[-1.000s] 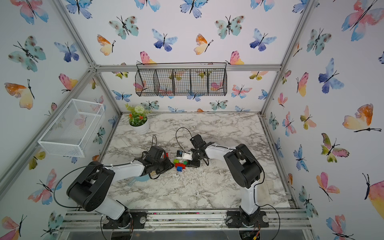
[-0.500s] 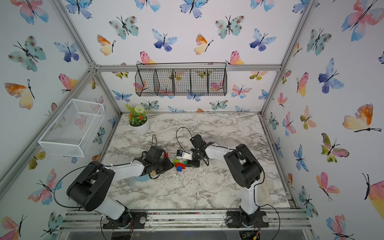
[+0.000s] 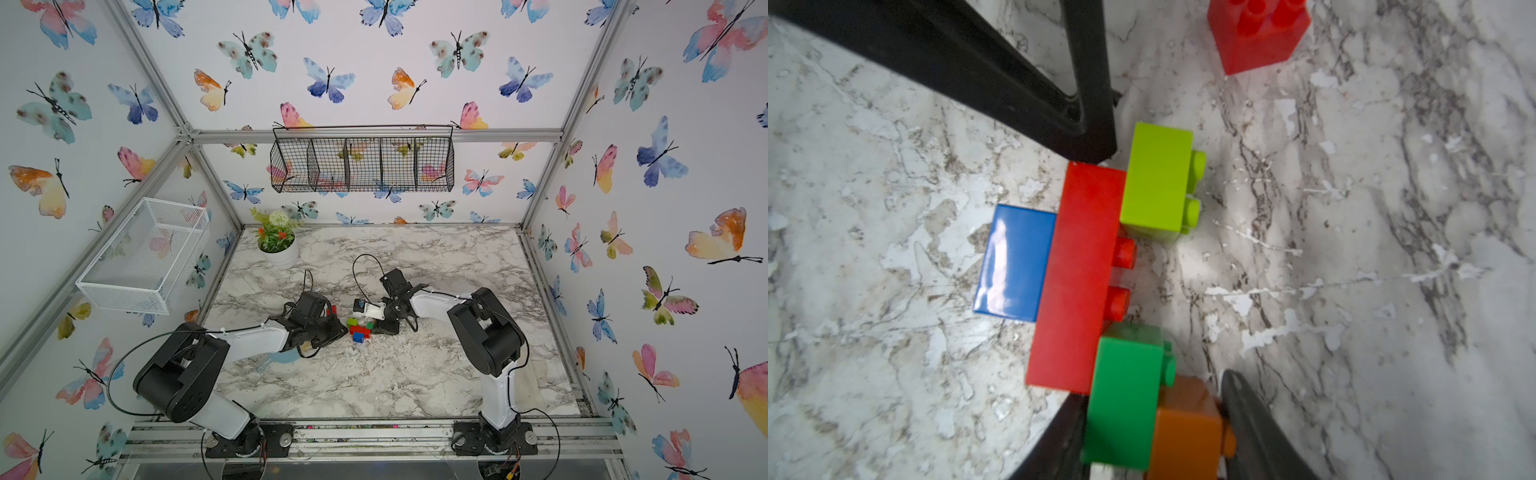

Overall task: Assemble the letter v with lego
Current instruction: Assemble the lego brick with the lego brick.

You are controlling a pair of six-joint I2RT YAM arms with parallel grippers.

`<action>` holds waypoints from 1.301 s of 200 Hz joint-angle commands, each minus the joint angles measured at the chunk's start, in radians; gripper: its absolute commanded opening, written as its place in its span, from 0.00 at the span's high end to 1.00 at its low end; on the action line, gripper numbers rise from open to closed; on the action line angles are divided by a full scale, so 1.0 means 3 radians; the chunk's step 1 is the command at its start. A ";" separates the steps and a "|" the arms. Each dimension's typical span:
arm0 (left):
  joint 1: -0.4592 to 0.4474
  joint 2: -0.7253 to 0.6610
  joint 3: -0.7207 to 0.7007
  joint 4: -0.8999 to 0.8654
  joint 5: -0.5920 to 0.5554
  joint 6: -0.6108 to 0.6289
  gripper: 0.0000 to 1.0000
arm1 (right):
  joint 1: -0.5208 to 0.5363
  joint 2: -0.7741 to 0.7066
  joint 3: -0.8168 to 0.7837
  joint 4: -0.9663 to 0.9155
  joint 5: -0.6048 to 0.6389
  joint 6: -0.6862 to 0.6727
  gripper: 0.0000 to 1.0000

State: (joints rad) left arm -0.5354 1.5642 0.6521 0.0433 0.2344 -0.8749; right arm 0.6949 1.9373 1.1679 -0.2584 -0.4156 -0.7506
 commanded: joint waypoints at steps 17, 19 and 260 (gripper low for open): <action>0.0033 -0.0092 -0.0080 -0.0197 0.0004 0.0058 0.75 | 0.0022 0.0018 0.0049 -0.0151 -0.0041 0.0081 0.42; 0.0033 -0.0097 -0.0081 -0.0200 0.0003 0.0058 0.75 | 0.0022 0.0014 0.0053 -0.0150 -0.0037 0.0083 0.42; 0.0320 -0.0809 0.0117 -0.0876 -0.0124 0.0359 0.71 | -0.0117 -0.0160 0.0058 -0.0185 0.0254 0.0054 0.41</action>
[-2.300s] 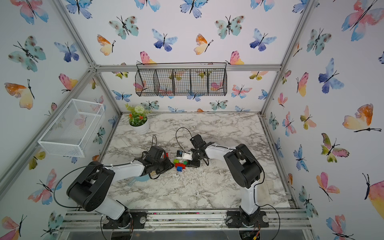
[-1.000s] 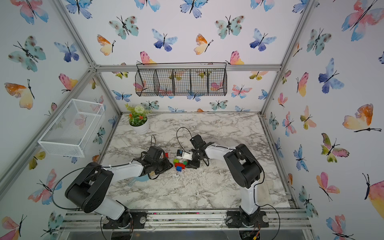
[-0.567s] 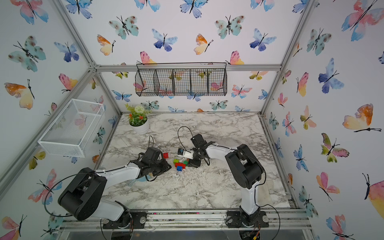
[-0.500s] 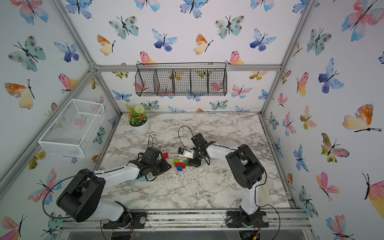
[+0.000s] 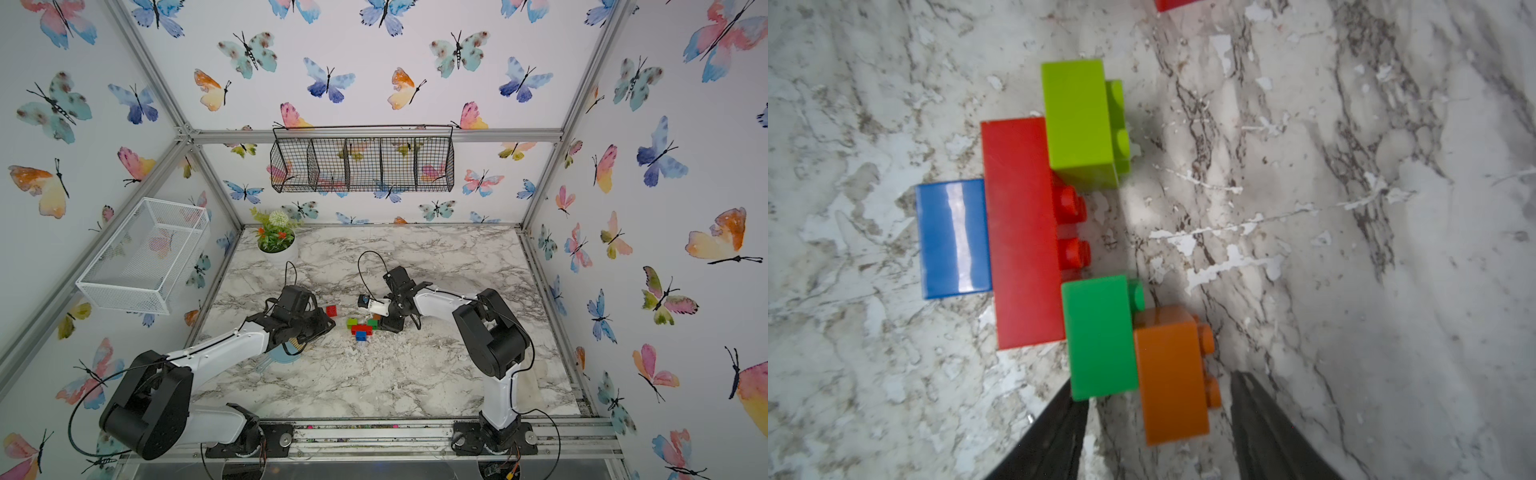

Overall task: Assemble the letter v with lego
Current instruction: Assemble the lego brick with the lego brick.

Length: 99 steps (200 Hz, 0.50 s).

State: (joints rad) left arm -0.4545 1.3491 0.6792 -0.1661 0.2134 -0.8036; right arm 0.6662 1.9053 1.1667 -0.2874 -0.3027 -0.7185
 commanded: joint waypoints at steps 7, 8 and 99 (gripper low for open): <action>0.0048 -0.0089 0.0017 -0.0173 -0.0048 0.0117 0.71 | -0.0022 -0.0043 0.0077 -0.0116 -0.0184 -0.0095 0.40; 0.0048 -0.0089 0.0014 -0.0173 -0.0053 0.0115 0.71 | -0.0022 -0.0040 0.0080 -0.0121 -0.0196 -0.0103 0.40; 0.0093 -0.0014 0.0002 -0.0131 -0.0023 0.0136 0.70 | -0.0019 0.0106 0.0180 -0.0030 0.0090 -0.0183 0.37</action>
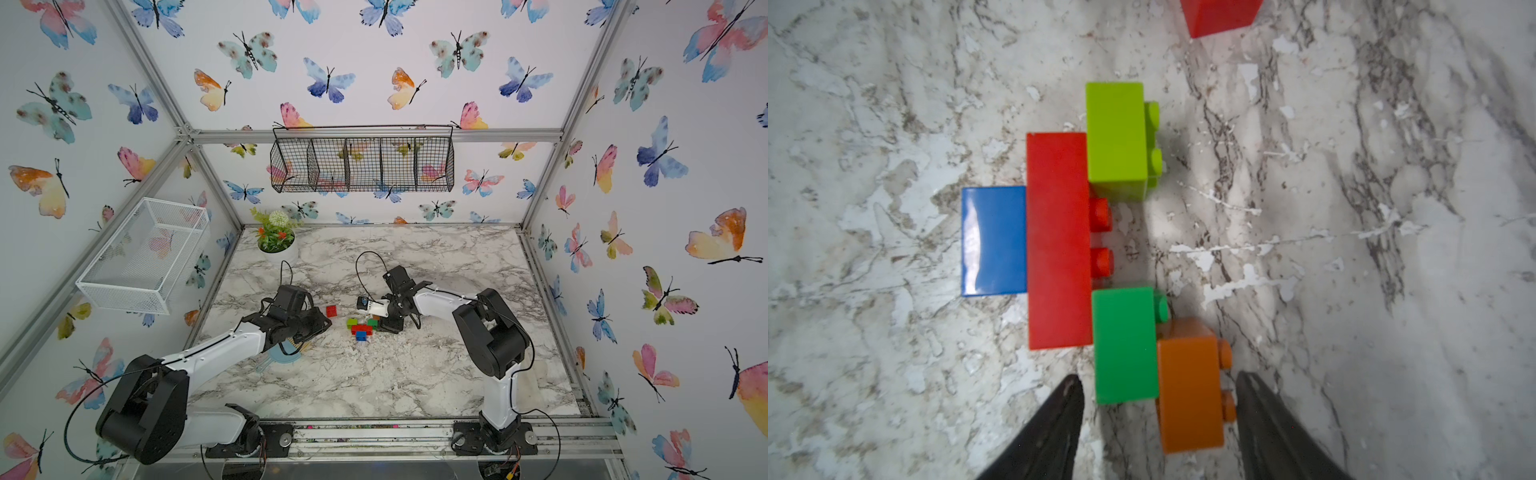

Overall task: Assemble the letter v with lego
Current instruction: Assemble the lego brick with the lego brick.

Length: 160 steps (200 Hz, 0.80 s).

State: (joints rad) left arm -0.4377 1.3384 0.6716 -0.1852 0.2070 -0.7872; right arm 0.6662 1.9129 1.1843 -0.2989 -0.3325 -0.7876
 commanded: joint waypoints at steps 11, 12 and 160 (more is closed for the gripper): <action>0.0050 0.0040 0.0072 -0.0121 -0.0041 0.0110 0.66 | -0.0019 0.0079 0.0126 0.0047 0.0282 0.0093 0.37; 0.0052 0.0042 0.0077 -0.0130 -0.0044 0.0112 0.66 | -0.0021 0.0080 0.0130 0.0049 0.0286 0.0098 0.37; 0.0079 0.1465 0.1415 -0.0803 -0.0582 0.0803 0.33 | -0.0083 -0.1590 -0.0784 0.0878 0.1622 0.2501 0.02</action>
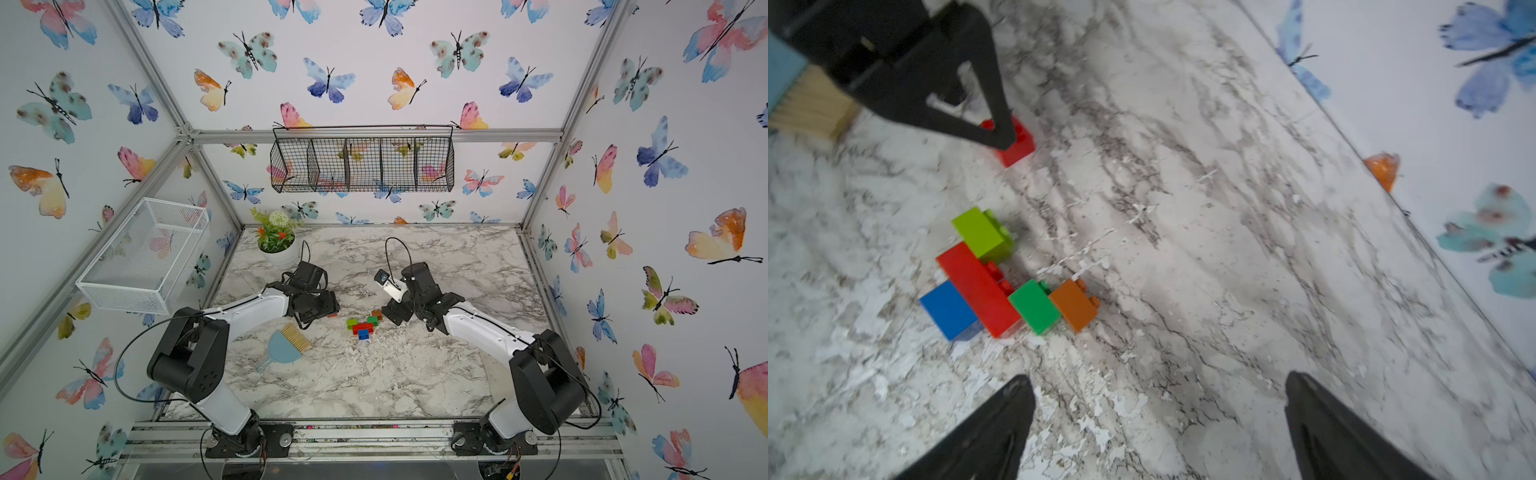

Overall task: Assemble the letter v with lego
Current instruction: Assemble the lego brick with the lego brick, then pick up the lego brick from the center of the board, then place the lego brick at the center of the board.

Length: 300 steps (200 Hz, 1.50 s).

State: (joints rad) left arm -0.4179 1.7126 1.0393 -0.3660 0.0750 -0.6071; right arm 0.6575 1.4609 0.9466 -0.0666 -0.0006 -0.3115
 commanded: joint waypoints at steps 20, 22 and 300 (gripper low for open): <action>0.0008 0.0348 0.0270 -0.0207 -0.0156 0.0219 0.36 | -0.0061 -0.0078 0.0040 -0.0072 0.0444 0.1159 0.02; 0.0007 0.0352 0.0276 -0.0207 -0.0155 0.0220 0.36 | -0.0064 -0.0081 0.0037 -0.0073 0.0432 0.1176 0.02; 0.0406 -0.1302 -0.0664 0.1164 0.3272 -0.0103 0.81 | 0.0159 0.0298 -0.0085 0.1621 -0.2640 -0.0043 0.15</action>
State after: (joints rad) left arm -0.2928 1.3136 0.8448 -0.0570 1.0111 -0.6201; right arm 0.6712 1.5299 0.8688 0.3904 -0.7853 -0.2985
